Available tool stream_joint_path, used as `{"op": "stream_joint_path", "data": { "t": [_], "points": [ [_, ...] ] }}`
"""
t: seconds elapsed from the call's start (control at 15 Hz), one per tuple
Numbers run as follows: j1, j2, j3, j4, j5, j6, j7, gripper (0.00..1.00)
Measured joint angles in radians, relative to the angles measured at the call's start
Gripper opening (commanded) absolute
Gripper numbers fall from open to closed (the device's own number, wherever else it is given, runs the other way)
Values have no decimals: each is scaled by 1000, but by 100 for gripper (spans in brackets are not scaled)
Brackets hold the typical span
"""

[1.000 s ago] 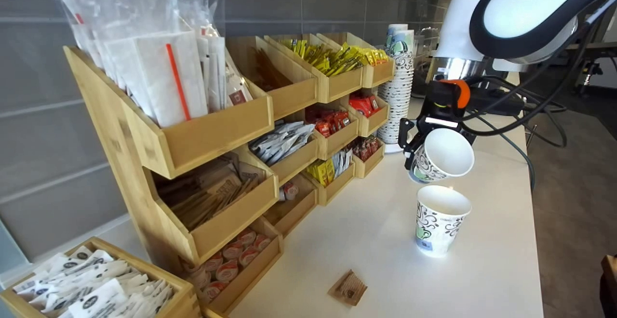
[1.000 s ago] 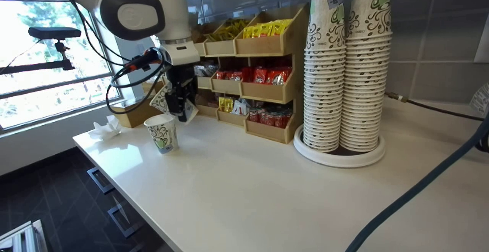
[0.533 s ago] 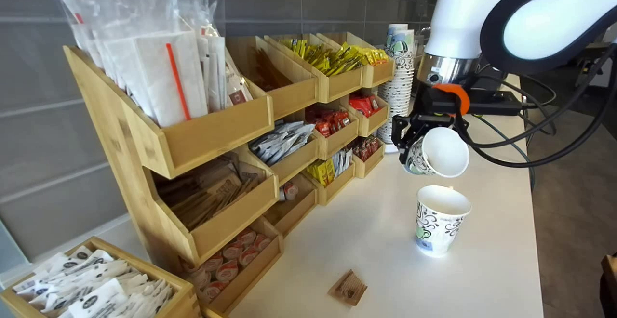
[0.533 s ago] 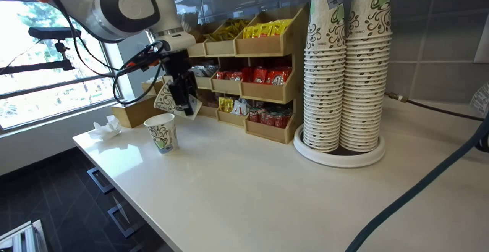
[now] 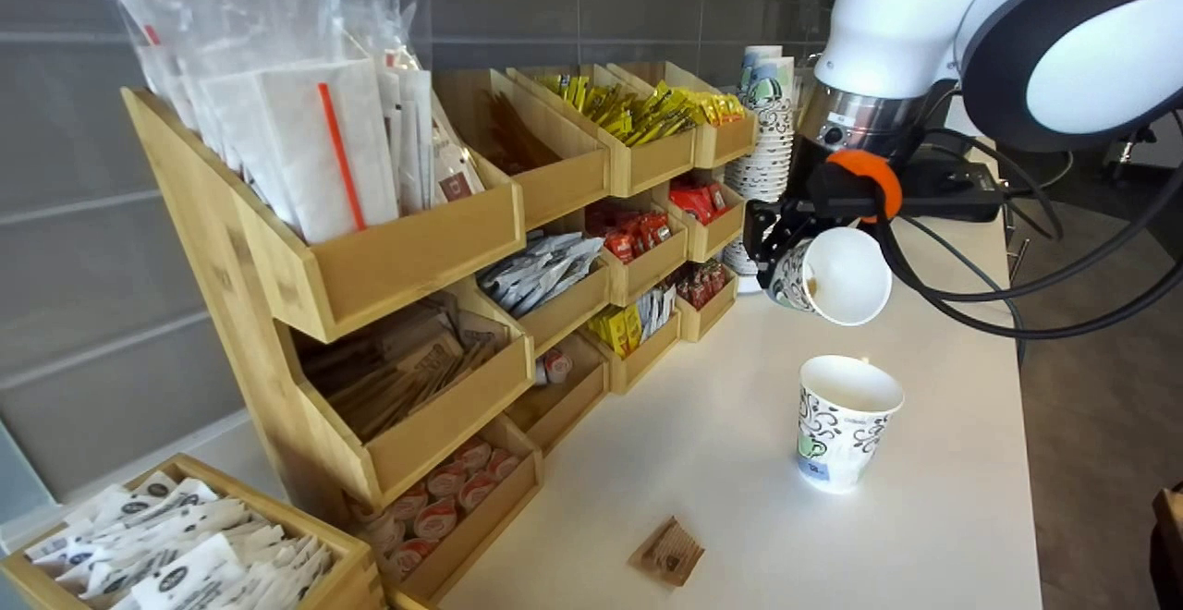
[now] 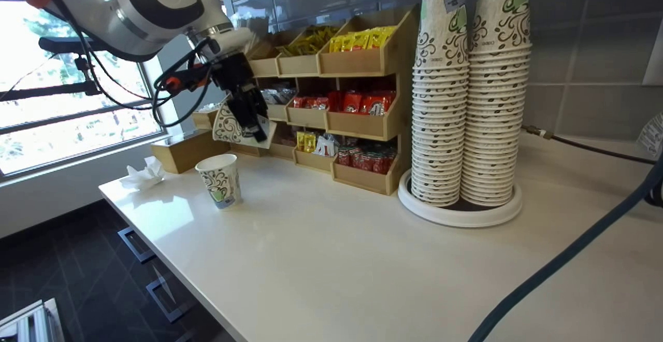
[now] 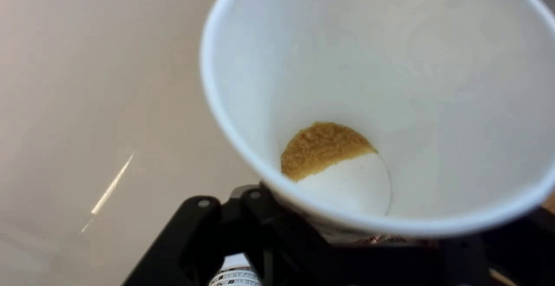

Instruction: Pick up the white paper cup on the right and pour all its contents into the white paper cup on the left

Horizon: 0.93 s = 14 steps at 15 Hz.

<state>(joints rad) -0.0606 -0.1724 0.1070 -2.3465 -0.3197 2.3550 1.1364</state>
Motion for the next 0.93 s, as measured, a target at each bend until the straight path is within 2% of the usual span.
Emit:
{"op": "stream_joint_path", "data": {
  "t": [0.47, 0.93],
  "points": [
    [1, -46, 53, -24, -142, 0, 166, 42],
    [0, -99, 74, -99, -265, 0, 264, 42]
  ]
}}
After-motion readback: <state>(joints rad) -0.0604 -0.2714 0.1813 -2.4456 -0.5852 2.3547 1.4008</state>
